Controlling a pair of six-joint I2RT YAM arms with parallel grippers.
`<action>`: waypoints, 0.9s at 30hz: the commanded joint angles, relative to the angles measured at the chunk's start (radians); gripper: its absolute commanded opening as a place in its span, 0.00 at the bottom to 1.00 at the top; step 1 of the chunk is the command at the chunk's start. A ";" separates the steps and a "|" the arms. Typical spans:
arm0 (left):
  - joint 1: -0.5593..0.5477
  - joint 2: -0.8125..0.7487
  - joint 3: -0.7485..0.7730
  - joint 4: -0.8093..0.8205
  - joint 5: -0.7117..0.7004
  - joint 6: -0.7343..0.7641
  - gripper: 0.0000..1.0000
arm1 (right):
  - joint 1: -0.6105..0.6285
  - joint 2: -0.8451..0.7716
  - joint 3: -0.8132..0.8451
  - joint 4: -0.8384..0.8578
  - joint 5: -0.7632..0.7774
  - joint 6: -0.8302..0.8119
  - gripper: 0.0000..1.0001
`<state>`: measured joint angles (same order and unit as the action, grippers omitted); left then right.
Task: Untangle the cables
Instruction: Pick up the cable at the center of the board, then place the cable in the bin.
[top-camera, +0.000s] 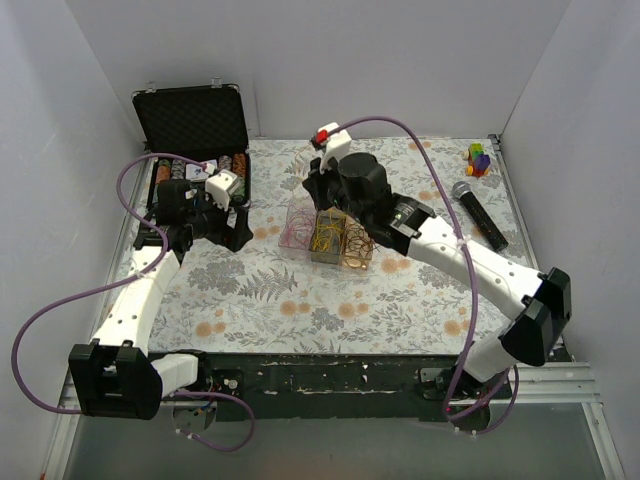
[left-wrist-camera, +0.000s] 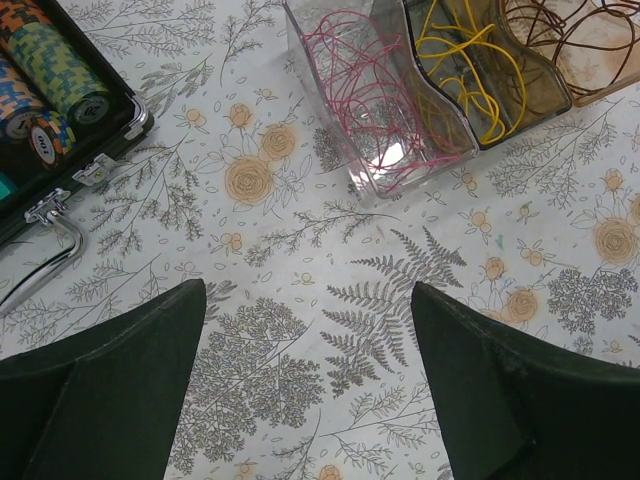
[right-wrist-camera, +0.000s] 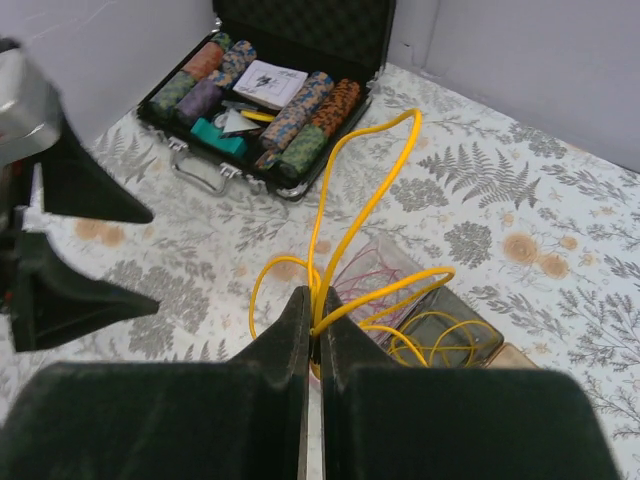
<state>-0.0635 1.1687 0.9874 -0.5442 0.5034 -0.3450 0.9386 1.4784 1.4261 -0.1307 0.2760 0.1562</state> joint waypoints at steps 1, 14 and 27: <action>0.016 -0.021 -0.007 0.029 0.001 0.006 0.83 | -0.096 0.108 0.086 0.029 -0.089 -0.023 0.01; 0.040 0.005 -0.016 0.070 0.017 -0.063 0.79 | -0.172 0.223 0.040 0.209 -0.270 0.109 0.01; 0.056 -0.012 -0.043 0.087 0.003 -0.069 0.79 | -0.181 0.253 -0.004 0.335 -0.376 0.216 0.01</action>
<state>-0.0177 1.1770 0.9470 -0.4770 0.5056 -0.4103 0.7631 1.7367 1.4250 0.0944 -0.0628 0.3229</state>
